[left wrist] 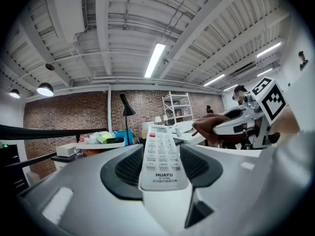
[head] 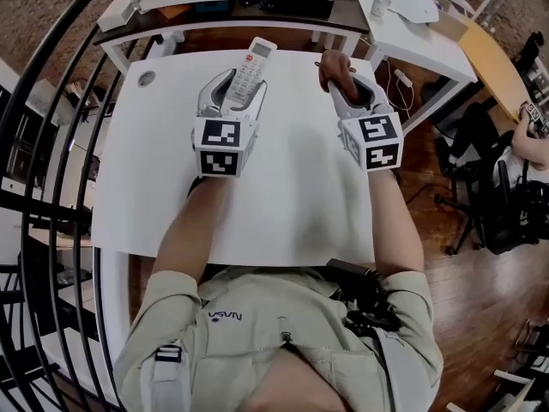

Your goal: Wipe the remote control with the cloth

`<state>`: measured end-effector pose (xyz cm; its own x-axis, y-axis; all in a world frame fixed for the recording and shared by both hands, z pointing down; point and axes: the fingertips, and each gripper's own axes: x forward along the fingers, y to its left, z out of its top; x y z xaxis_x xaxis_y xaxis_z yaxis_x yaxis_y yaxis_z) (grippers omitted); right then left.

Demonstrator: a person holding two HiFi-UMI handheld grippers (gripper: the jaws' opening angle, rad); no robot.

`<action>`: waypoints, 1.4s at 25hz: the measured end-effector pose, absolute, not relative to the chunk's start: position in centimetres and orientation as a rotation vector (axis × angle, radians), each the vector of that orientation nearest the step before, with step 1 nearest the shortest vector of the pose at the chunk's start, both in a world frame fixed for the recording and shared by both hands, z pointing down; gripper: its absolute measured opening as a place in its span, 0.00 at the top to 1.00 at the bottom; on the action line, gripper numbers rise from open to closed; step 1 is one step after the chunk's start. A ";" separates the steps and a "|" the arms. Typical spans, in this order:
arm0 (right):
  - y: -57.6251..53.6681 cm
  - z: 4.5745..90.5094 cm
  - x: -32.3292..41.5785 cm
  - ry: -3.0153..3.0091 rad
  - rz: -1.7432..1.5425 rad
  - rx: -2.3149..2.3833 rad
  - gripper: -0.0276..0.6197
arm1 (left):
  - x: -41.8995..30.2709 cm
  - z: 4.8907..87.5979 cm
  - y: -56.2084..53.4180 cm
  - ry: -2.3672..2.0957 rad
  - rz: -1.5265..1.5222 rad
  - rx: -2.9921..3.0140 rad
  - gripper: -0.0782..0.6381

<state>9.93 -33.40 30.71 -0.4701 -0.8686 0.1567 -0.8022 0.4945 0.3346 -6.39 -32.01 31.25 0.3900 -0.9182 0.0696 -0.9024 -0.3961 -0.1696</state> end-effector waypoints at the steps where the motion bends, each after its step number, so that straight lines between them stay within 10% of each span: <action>1: -34.1 31.3 10.2 -2.427 -0.284 1.408 0.78 | -6.2 32.0 -32.6 1.666 -0.263 -2.550 0.55; 35: -40.7 44.9 11.3 -2.217 0.168 1.211 0.75 | -8.8 46.1 -40.9 1.871 -1.133 -2.657 0.55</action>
